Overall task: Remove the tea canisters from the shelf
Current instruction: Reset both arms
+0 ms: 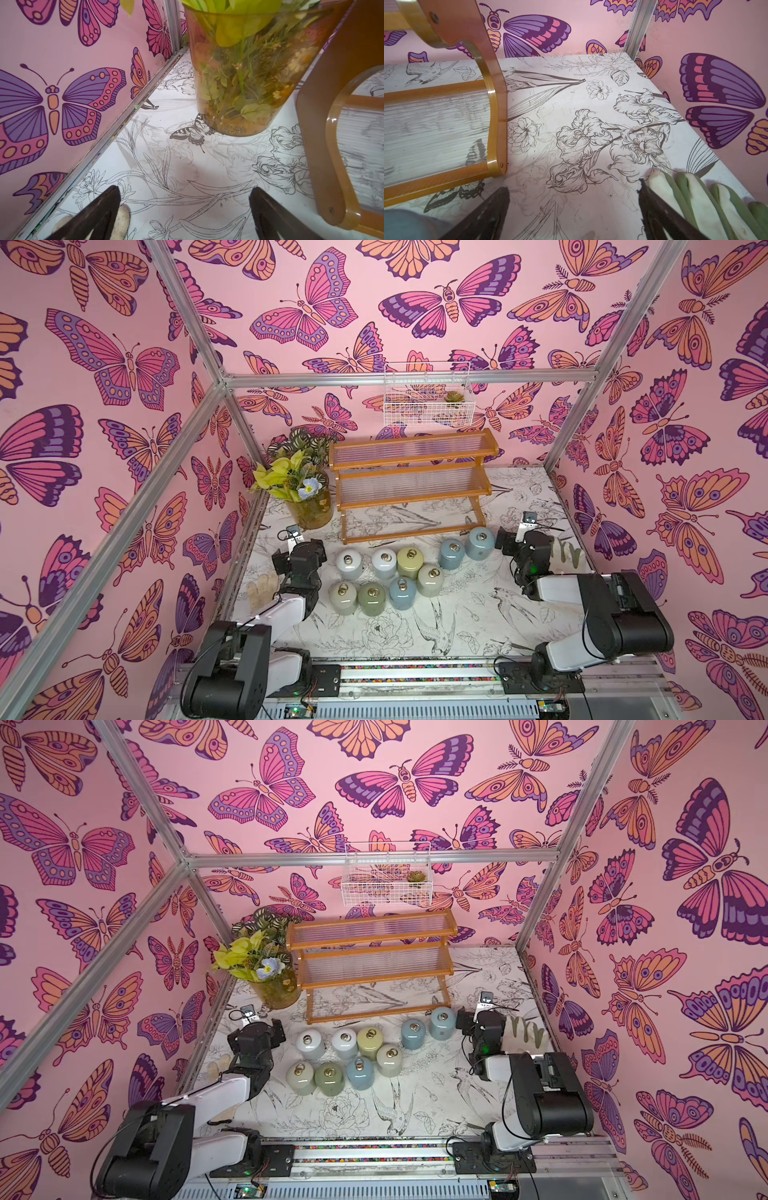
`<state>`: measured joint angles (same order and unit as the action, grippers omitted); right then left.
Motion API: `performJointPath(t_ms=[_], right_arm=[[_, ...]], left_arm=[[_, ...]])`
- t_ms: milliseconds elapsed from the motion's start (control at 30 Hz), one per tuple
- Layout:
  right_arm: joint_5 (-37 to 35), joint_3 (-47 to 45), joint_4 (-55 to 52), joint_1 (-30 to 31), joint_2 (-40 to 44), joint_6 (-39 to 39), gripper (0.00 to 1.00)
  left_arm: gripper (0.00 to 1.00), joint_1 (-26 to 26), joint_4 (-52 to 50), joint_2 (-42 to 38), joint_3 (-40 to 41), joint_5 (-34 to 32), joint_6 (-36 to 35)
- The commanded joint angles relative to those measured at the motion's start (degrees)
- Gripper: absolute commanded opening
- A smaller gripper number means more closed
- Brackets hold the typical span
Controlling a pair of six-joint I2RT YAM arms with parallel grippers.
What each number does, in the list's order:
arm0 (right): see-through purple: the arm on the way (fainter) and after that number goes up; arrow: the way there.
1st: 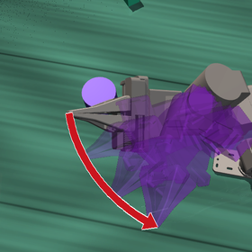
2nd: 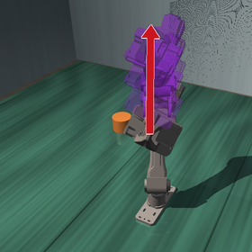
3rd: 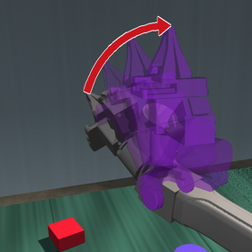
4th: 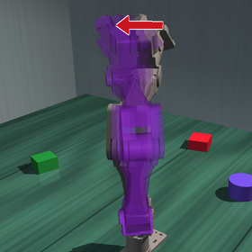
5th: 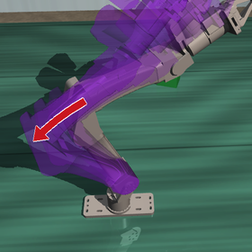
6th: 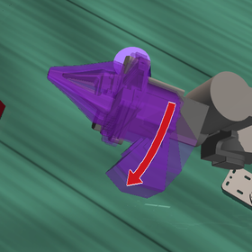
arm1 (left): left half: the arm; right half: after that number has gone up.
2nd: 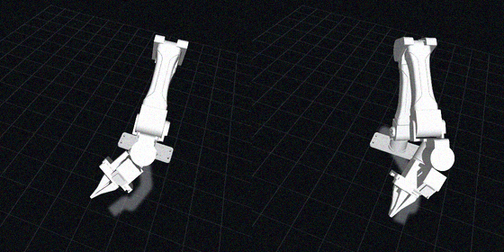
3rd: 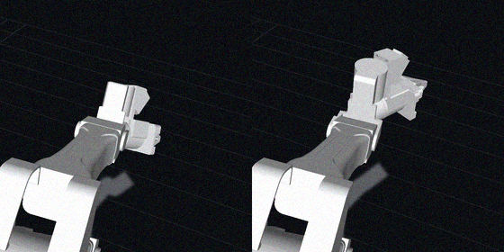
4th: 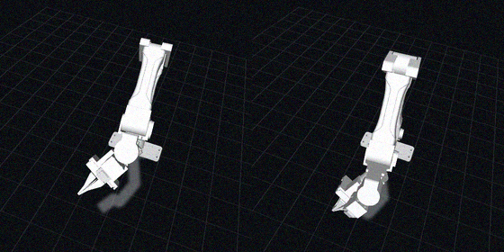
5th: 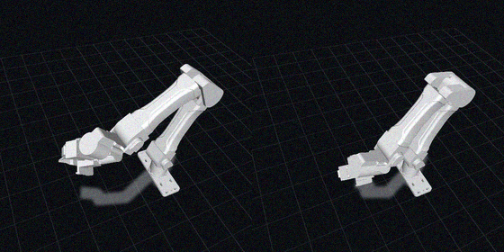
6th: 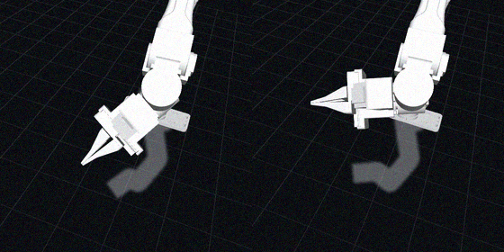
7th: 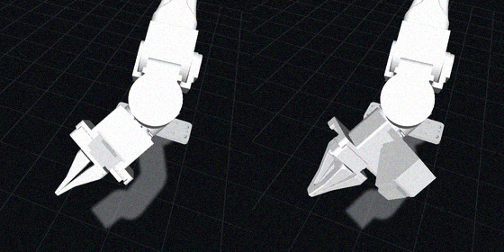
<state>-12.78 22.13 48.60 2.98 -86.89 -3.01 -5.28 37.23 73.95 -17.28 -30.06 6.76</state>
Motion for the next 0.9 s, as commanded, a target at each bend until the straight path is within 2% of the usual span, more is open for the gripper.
performJointPath(t_ms=[0,33,100,133,200,267,333,400,867], right_arm=[[-0.2,0.2,-0.6,-0.3,0.6,-0.5,0.99],[-0.2,0.2,-0.6,-0.3,0.5,-0.5,0.99],[-0.1,0.2,-0.6,-0.3,0.5,-0.5,0.99],[-0.2,0.2,-0.6,-0.3,0.5,-0.5,0.99],[-0.2,0.3,-0.7,-0.3,0.5,-0.5,0.99],[-0.1,0.3,-0.7,-0.3,0.5,-0.5,0.99],[-0.2,0.2,-0.6,-0.3,0.5,-0.5,0.99],[-0.2,0.3,-0.6,-0.3,0.5,-0.5,0.99],[0.3,0.5,-1.3,-0.5,0.5,-0.7,0.99]], left_arm=[[1.0,1.3,18.1,7.7,2.2,3.6,-2.4],[1.0,1.4,21.4,10.0,1.8,3.8,-4.0],[1.0,0.8,12.6,8.1,-0.9,5.8,-3.5],[1.0,1.2,12.2,8.2,-1.0,6.6,-3.3],[1.0,1.8,18.6,10.1,0.5,7.8,-4.3],[1.0,2.1,12.0,8.5,-1.0,9.1,-3.2],[1.0,2.6,12.6,10.6,-3.4,9.9,-3.6],[1.0,2.7,6.8,10.8,-6.3,10.6,-3.3],[1.0,2.9,2.8,12.5,-9.2,11.4,-3.7]])
